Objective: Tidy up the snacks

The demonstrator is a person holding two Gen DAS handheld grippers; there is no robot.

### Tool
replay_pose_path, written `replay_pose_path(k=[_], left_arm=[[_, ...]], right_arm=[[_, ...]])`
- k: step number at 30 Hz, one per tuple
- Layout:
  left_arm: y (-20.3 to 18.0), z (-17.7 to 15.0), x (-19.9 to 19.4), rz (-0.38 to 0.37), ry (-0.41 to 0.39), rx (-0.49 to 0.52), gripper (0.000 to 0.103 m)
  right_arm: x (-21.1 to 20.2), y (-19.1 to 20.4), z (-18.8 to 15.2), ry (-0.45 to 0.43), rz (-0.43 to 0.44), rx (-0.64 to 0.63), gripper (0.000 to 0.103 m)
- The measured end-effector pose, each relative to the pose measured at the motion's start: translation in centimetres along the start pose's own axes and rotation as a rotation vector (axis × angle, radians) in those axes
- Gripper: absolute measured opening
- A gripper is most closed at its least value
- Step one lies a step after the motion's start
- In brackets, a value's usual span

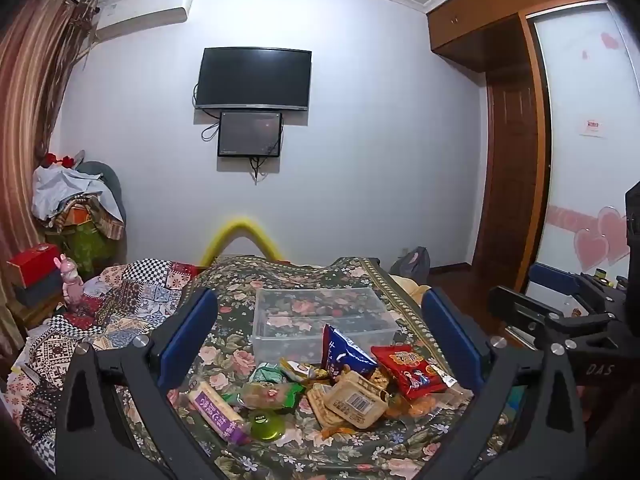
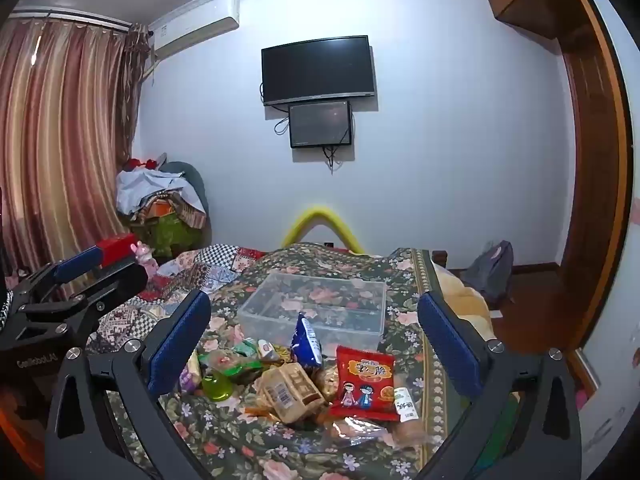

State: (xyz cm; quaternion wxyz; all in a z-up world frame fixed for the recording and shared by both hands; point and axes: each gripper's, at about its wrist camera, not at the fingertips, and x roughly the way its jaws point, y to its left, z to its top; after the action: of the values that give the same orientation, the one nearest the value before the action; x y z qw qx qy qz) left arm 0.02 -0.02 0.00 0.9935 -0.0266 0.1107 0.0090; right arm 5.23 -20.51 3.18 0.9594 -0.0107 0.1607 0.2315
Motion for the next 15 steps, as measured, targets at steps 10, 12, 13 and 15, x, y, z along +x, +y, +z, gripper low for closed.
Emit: replay_pose_path(k=[10,12,13,15], left_arm=[[-0.27,-0.04,0.04,-0.004,0.003,-0.013,0.103],[-0.14,0.0,0.0,-0.008,0.003,-0.014,0.103],[-0.15,-0.18,0.1,-0.008,0.003,-0.014,0.103],[-0.13,-0.32,0.15,-0.009,0.004,-0.013,0.103]], right_arm=[[-0.33,0.11,-0.11,0.008,-0.006,0.011,0.103],[-0.19,0.15,-0.12,0.008,-0.007,0.012,0.103],[-0.11,0.18,-0.13,0.008,-0.008,0.012,0.103],[0.11,0.25,-0.13,0.008,-0.01,0.012,0.103]])
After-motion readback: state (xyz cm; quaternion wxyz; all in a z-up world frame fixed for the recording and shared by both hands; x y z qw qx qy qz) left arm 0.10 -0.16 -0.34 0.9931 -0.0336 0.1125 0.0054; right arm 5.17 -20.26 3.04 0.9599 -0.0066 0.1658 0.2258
